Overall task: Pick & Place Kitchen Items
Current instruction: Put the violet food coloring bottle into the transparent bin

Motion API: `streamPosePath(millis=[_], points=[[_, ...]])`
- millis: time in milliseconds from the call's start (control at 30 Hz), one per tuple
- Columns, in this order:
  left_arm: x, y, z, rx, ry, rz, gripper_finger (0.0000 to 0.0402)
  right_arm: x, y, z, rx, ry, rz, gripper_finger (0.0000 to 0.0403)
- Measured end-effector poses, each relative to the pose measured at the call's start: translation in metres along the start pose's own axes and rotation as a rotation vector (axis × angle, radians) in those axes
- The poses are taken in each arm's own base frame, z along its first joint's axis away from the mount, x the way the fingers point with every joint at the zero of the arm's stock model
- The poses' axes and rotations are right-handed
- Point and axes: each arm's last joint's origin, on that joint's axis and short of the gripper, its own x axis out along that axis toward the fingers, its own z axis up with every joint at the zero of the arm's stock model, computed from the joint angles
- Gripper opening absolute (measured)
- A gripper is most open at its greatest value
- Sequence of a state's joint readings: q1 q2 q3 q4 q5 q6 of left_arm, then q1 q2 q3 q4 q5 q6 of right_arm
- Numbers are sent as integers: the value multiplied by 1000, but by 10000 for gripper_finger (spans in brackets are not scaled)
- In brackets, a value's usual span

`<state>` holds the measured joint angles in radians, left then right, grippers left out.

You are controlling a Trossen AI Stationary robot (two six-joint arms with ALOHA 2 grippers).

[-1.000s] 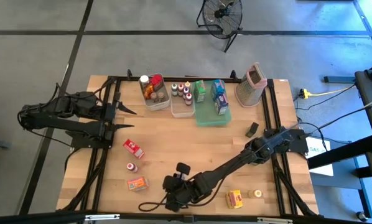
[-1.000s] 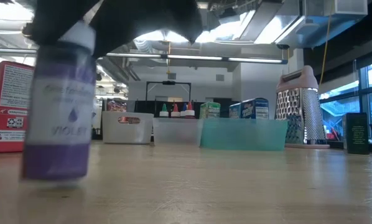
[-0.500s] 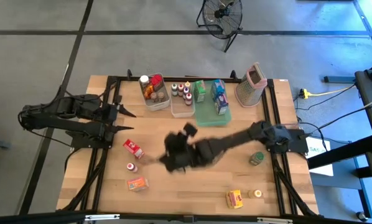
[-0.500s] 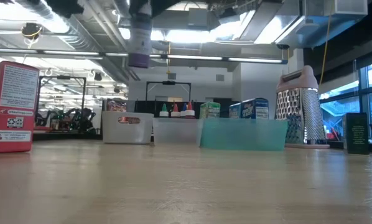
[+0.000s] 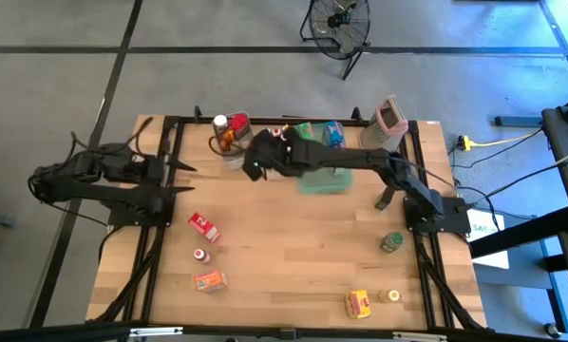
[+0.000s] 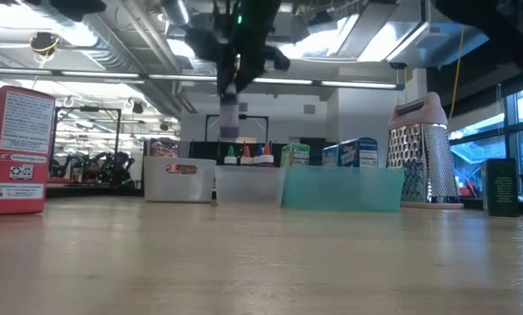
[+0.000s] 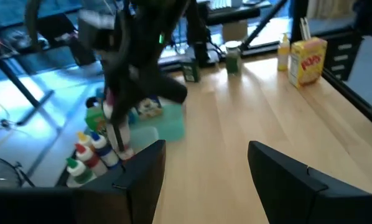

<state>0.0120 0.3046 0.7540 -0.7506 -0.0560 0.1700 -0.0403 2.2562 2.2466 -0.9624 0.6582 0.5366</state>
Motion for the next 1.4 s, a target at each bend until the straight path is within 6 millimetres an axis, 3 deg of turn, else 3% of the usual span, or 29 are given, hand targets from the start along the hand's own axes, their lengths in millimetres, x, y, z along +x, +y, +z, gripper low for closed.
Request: streamPosePath(millis=[200, 533, 1000, 1400], points=[[-7, 2, 1, -1, -53, 42, 224, 37, -16, 3, 26, 47, -35, 119], [-3, 1, 0, -3, -44, 39, 224, 82, -17, -4, 22, 92, 1, 119], [-3, 0, -1, -4, -43, -8, 224, 108, -19, -11, 72, 105, -22, 123], [-3, -1, -2, -3, -37, -11, 224, 110, -21, -11, 86, 122, -1, 140]])
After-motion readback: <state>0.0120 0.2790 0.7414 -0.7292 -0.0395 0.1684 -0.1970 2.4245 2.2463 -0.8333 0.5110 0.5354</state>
